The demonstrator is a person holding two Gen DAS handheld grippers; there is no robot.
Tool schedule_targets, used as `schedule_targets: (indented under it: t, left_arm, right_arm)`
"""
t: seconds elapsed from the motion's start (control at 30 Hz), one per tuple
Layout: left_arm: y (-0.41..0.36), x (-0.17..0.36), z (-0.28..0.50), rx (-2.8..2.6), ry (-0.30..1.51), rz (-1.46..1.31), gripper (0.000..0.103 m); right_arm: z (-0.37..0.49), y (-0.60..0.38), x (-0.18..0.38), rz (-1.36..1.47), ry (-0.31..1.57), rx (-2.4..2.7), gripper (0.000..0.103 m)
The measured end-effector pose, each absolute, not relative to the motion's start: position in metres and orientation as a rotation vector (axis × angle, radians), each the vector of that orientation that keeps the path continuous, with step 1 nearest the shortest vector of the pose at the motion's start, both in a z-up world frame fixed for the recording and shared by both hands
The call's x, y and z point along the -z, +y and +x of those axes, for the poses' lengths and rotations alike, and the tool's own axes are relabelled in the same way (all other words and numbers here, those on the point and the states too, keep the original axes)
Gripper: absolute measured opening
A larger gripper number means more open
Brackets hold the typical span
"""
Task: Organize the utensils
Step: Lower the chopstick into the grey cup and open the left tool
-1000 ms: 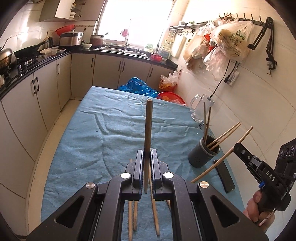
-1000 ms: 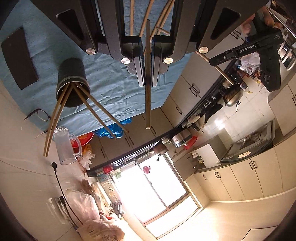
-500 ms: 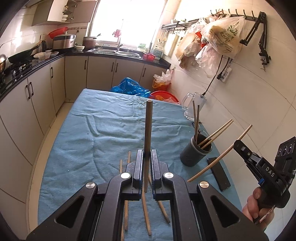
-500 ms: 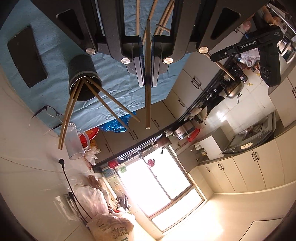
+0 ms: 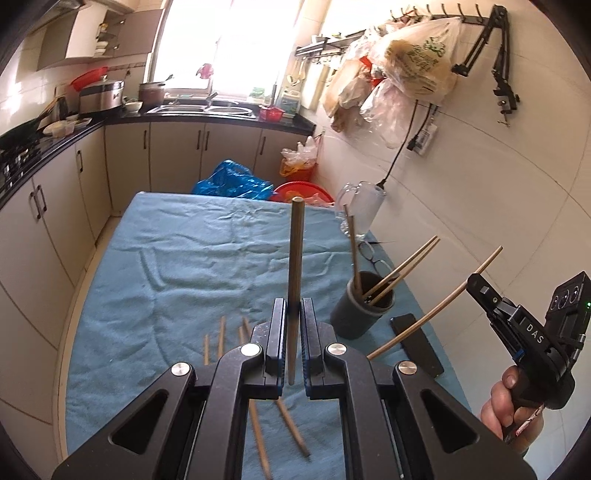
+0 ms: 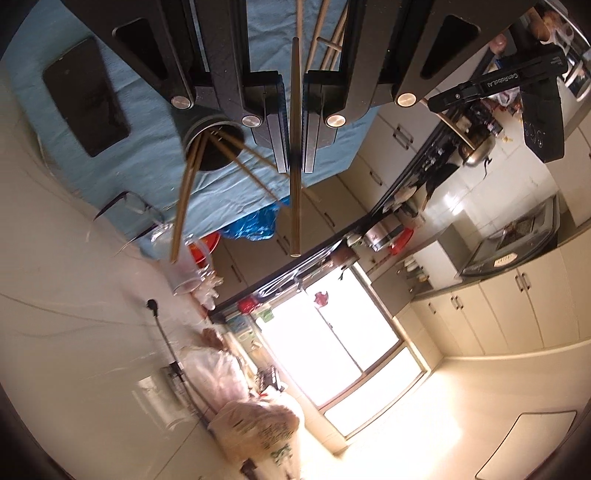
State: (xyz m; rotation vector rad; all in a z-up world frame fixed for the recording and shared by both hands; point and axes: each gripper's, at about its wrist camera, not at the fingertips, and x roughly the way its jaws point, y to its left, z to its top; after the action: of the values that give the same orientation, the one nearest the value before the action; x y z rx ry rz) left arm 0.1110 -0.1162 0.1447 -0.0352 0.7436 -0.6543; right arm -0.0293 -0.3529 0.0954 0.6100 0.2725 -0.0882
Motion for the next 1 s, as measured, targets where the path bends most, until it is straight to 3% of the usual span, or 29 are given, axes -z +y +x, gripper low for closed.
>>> schedule_targets:
  t: [0.67,1.0]
  left_arm:
    - [-0.211,-0.206,0.144,0.778,0.704,-0.052,0.007]
    - [-0.266,-0.180,0.176,0.799,0.757,-0.047,0.007]
  right_arm:
    - [-0.041,-0.429,-0.144,0.613,0.136,0.248,0.007]
    - [-0.013,-0.458,-0.129,0.628,0.166,0.294,0.007]
